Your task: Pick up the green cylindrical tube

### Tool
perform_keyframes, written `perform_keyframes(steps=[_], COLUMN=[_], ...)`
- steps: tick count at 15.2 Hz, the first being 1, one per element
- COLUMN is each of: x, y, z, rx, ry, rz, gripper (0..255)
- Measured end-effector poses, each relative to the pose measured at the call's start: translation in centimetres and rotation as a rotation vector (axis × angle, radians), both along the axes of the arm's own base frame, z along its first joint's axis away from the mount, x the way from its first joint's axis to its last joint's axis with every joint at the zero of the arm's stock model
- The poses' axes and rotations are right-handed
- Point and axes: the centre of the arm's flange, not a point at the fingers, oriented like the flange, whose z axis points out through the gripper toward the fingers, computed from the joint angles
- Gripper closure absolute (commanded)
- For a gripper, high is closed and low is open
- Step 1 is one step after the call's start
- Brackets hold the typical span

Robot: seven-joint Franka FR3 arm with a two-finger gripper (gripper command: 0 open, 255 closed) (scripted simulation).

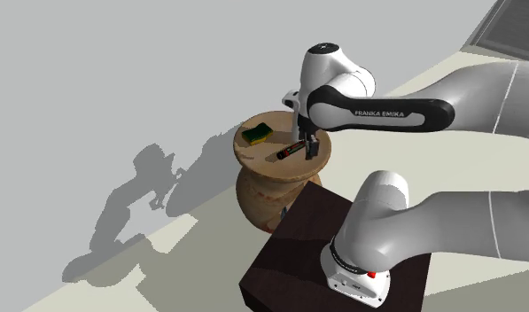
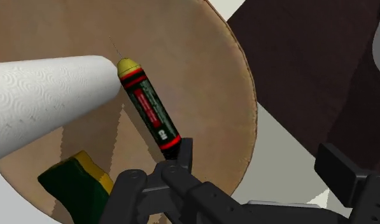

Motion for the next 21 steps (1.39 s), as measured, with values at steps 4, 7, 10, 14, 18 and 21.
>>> perform_keyframes(steps=[4,7,10,14,18,21], x=[1.4,3.0,4.9,5.0,5.1,5.2], y=[-3.7,-6.6,-8.7,-9.2,-9.2,-9.1], z=[-3.1,-4.9,-6.5,-8.4,-10.6,-10.7], rx=[-0.009,-0.016,-0.023,-0.026,-0.027,-0.027], ry=[-0.033,-0.057,-0.078,-0.081,-0.081,-0.082], rz=[0.191,0.335,0.457,0.485,0.487,0.487], gripper=[0,0,0,0,0,255])
